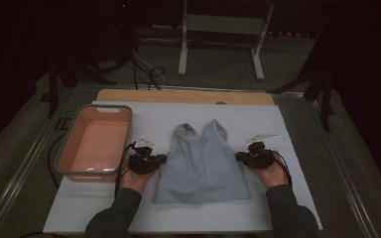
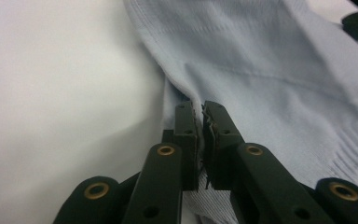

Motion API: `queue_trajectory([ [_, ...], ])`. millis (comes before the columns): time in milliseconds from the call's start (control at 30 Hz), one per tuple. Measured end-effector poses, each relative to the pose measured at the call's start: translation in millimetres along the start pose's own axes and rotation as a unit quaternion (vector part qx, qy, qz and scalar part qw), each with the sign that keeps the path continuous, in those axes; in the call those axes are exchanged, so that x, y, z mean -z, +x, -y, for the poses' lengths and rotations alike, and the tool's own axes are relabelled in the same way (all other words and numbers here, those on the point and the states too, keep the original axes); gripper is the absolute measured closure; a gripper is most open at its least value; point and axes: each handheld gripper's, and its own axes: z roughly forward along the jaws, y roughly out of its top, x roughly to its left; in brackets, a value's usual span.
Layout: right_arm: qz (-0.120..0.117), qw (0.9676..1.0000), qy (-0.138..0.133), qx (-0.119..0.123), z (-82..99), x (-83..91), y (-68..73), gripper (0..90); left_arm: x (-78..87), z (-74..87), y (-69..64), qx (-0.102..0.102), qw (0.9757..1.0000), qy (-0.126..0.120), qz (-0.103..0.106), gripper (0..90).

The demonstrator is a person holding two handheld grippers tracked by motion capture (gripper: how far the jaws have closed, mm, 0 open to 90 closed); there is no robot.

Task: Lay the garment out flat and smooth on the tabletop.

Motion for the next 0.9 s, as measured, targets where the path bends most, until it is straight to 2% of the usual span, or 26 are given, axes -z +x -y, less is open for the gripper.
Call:
queue_trajectory([
  [300,0.02,0.9994,-0.014,-0.026,9.2,19.0,-17.4,83.6,4.9,-3.3,4.1,0.019,0.9995,-0.017,-0.018,86.6],
  [367,0.034,0.999,-0.012,-0.025,11.2,21.8,-18.6,83.7,4.6,-2.9,5.9,0.027,0.9994,-0.017,-0.011,86.7],
  [400,0.034,0.999,-0.012,-0.026,12.2,22.8,-19.2,83.7,4.4,-2.6,5.2,0.027,0.9994,-0.017,-0.012,86.7],
  [533,0.036,0.9988,-0.012,-0.03,18.0,27.3,-20.9,83.8,1.9,-2.1,-0.6,0.015,0.9998,-0.013,-0.006,86.7],
  [600,0.04,0.9986,-0.01,-0.033,20.7,29.3,-22.5,83.8,1.0,-2.4,-3.1,0.019,0.9996,-0.018,0.008,86.6],
  [733,0.046,0.9982,-0.006,-0.037,27.6,36.8,-26.8,83.8,-4.8,-2.8,-12.5,0.005,0.9998,-0.011,0.015,86.4],
  [833,0.048,0.9979,-0.004,-0.043,33.4,42.7,-29.5,83.7,-7.7,-3.0,-17.8,0.007,0.9995,-0.012,0.029,86.2],
  [900,0.051,0.9975,-0.003,-0.048,37.5,46.8,-31.6,83.6,-9.6,-3.1,-21.8,0.0,0.9994,-0.01,0.034,86.0],
])
